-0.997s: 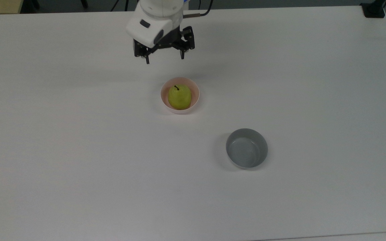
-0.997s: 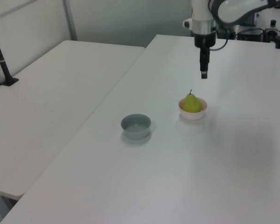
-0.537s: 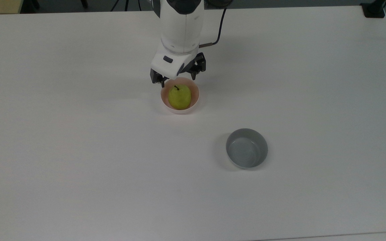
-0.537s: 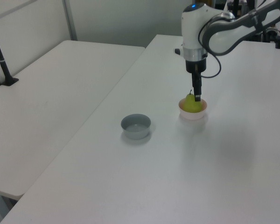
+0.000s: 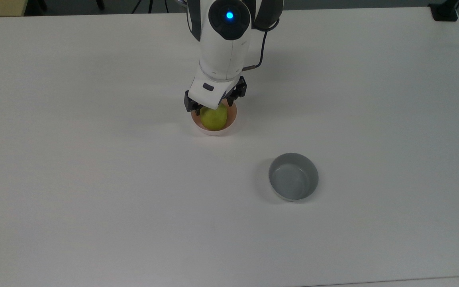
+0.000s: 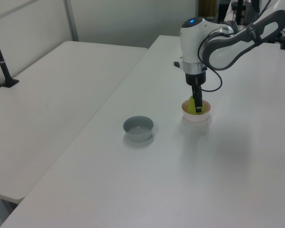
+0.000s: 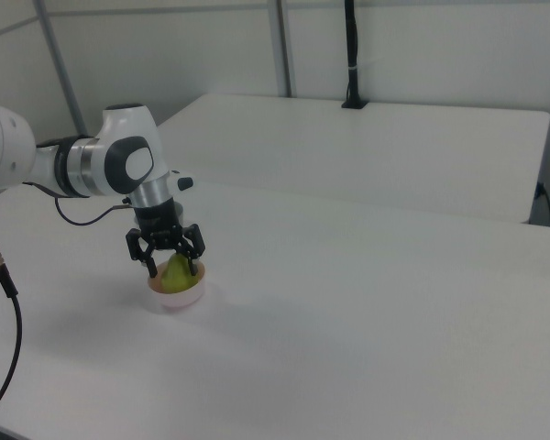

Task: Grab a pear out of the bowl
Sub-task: 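Close the gripper around the green pear inside the pink bowl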

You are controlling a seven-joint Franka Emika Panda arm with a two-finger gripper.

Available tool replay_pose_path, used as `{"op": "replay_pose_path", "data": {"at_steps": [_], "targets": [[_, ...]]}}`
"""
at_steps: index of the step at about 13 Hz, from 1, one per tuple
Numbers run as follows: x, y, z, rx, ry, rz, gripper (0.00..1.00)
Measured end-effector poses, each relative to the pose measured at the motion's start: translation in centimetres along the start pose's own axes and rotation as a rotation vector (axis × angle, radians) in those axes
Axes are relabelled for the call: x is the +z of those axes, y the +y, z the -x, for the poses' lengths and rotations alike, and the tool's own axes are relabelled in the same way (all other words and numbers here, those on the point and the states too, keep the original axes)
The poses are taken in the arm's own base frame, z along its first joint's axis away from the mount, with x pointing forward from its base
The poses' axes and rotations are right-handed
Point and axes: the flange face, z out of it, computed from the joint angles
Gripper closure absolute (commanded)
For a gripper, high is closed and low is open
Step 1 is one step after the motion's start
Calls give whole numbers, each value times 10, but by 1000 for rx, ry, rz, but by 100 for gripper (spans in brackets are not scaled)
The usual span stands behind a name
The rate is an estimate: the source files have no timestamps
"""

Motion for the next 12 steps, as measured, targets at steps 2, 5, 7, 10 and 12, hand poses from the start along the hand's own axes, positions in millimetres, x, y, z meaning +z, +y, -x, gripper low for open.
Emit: {"op": "replay_pose_path", "data": {"at_steps": [2, 5, 7, 10, 12], "targets": [[4, 0, -1, -3, -6, 3, 19], [6, 0, -4, -4, 15, 6, 45], [5, 0, -5, -5, 19, 7, 52], [5, 0, -5, -5, 20, 7, 54], [4, 0, -5, -5, 21, 8, 54]]}}
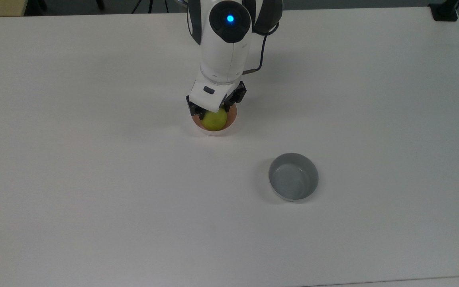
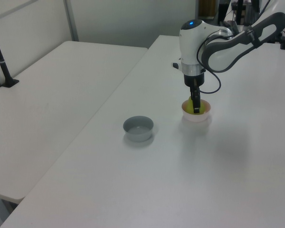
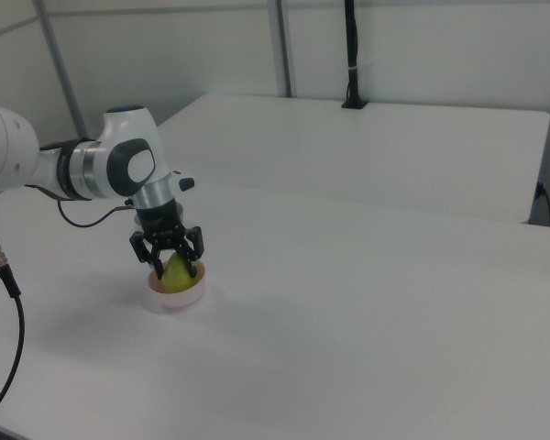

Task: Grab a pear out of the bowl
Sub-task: 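Lift the pear out of the pink bowl and carry it sideways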

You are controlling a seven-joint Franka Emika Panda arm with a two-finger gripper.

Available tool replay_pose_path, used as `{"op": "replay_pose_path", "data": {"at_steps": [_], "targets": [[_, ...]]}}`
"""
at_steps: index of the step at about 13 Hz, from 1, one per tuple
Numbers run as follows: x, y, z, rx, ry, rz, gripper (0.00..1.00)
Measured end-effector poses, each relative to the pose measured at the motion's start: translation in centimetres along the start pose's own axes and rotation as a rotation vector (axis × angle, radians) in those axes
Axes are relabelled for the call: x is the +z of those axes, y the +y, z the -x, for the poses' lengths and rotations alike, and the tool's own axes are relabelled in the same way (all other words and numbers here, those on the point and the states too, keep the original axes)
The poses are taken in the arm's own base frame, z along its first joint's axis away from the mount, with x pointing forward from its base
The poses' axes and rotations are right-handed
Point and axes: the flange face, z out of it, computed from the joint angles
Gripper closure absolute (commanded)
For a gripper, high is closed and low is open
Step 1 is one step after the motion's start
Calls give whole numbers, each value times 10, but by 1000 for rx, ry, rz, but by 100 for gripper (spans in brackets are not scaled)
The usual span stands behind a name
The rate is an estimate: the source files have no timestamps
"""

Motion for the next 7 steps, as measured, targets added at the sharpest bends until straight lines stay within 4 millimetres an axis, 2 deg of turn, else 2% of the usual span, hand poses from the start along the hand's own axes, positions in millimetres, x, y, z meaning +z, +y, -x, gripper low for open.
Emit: {"op": "replay_pose_path", "data": {"at_steps": [2, 4, 7], "targets": [[-8, 1, 1, 2, -1, 1, 54], [-27, 2, 4, 7, -14, 2, 54], [-74, 6, 7, 23, -2, -1, 53]]}}
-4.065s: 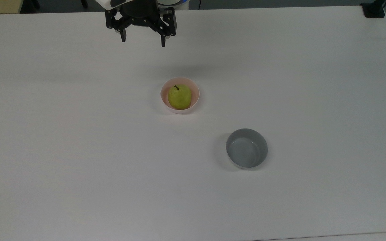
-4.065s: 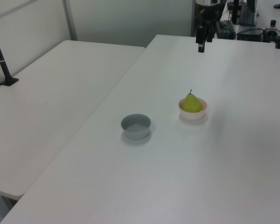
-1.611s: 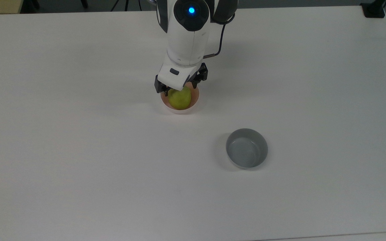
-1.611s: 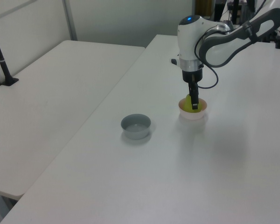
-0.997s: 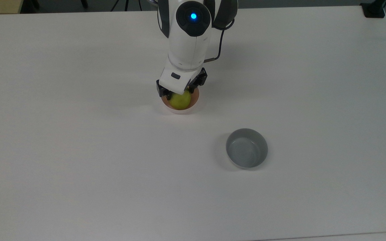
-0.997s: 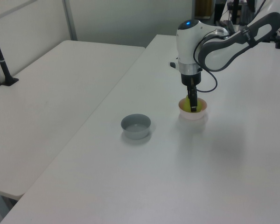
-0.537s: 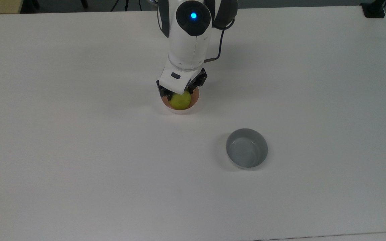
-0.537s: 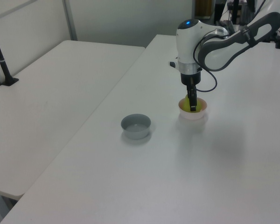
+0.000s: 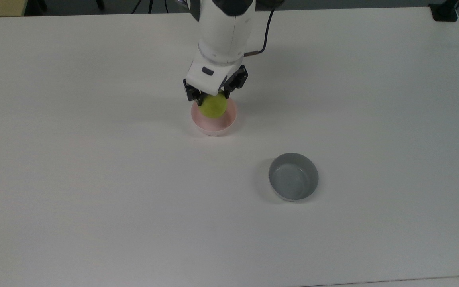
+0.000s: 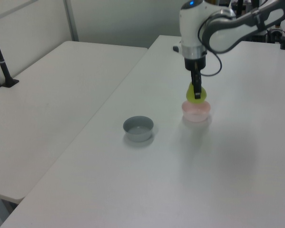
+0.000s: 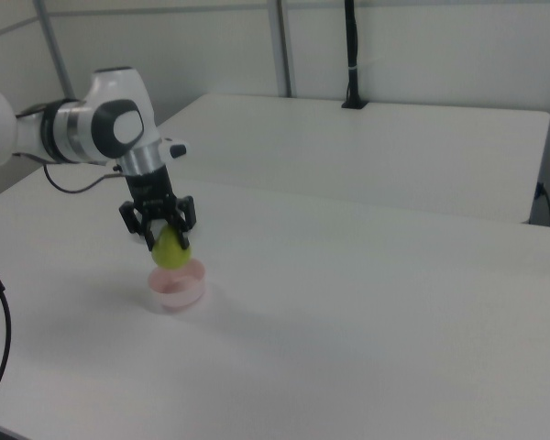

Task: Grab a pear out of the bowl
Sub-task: 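Lift the pear out of the pink bowl and carry it sideways, then hold the pear above the table beside the pink bowl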

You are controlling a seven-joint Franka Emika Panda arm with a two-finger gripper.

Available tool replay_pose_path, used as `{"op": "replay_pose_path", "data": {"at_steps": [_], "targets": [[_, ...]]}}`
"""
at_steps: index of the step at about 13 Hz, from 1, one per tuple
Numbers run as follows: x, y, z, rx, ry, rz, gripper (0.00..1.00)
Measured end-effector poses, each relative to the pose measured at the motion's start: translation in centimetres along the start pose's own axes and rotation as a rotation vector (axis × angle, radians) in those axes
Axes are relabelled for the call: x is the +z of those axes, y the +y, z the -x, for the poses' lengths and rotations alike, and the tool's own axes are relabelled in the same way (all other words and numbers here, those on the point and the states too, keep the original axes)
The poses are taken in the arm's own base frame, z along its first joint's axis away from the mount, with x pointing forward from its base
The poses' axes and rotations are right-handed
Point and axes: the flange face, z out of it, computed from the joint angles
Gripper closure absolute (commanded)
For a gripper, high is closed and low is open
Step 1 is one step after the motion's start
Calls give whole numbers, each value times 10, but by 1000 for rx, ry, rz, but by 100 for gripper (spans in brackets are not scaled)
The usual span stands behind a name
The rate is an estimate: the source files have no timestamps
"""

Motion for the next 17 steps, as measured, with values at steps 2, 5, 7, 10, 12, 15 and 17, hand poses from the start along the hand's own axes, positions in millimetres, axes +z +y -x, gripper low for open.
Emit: {"op": "replay_pose_path", "data": {"at_steps": [2, 5, 7, 10, 12, 15, 17], "targets": [[-44, 4, 5, 20, 33, -17, 53], [-85, 34, 14, 80, 59, -12, 53], [-82, 70, 23, 140, 57, -13, 53], [-48, 139, 32, 246, 61, -14, 53], [-22, 169, 31, 288, 77, -11, 53], [25, 193, 22, 312, 80, 1, 50], [53, 201, 15, 316, 85, 7, 46]]}}
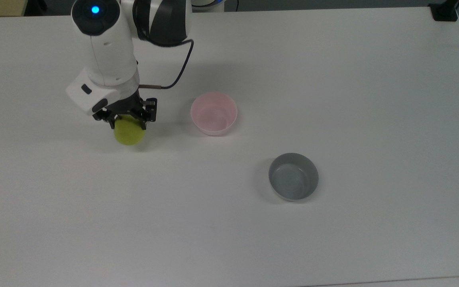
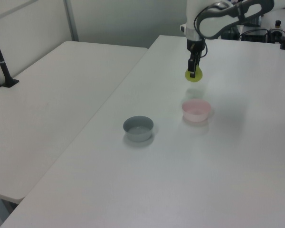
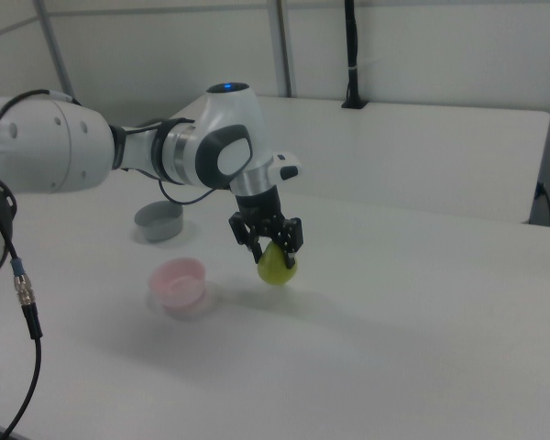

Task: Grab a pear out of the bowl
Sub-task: 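Hold the pear above the table beside the pink bowl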

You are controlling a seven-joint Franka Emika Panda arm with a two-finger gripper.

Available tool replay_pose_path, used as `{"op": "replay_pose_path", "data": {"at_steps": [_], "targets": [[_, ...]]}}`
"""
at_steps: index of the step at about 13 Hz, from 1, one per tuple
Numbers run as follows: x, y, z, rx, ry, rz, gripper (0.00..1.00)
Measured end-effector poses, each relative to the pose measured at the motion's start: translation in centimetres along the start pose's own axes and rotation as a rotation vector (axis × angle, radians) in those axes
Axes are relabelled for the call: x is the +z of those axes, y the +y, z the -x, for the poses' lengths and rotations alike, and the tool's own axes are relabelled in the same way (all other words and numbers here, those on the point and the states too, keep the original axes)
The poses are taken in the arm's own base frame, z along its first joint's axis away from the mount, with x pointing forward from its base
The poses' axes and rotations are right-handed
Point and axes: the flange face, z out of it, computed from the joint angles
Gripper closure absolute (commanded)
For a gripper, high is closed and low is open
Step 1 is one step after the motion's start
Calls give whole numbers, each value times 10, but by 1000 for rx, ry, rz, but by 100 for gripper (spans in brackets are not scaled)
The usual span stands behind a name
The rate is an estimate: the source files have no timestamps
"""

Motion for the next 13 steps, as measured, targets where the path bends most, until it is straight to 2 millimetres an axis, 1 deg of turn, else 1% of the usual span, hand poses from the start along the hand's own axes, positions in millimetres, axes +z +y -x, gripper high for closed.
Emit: {"op": "replay_pose_path", "data": {"at_steps": [2, 5, 6, 8, 11, 13], "targets": [[14, 6, -3, 8, 10, 2, 34], [20, 9, -3, 10, 5, 4, 13], [22, 9, -3, 8, 1, 7, 0], [24, 9, -3, 3, -3, 13, 0], [21, 10, -4, 3, 3, 15, 0], [5, 10, -7, 7, 26, 20, 0]]}}
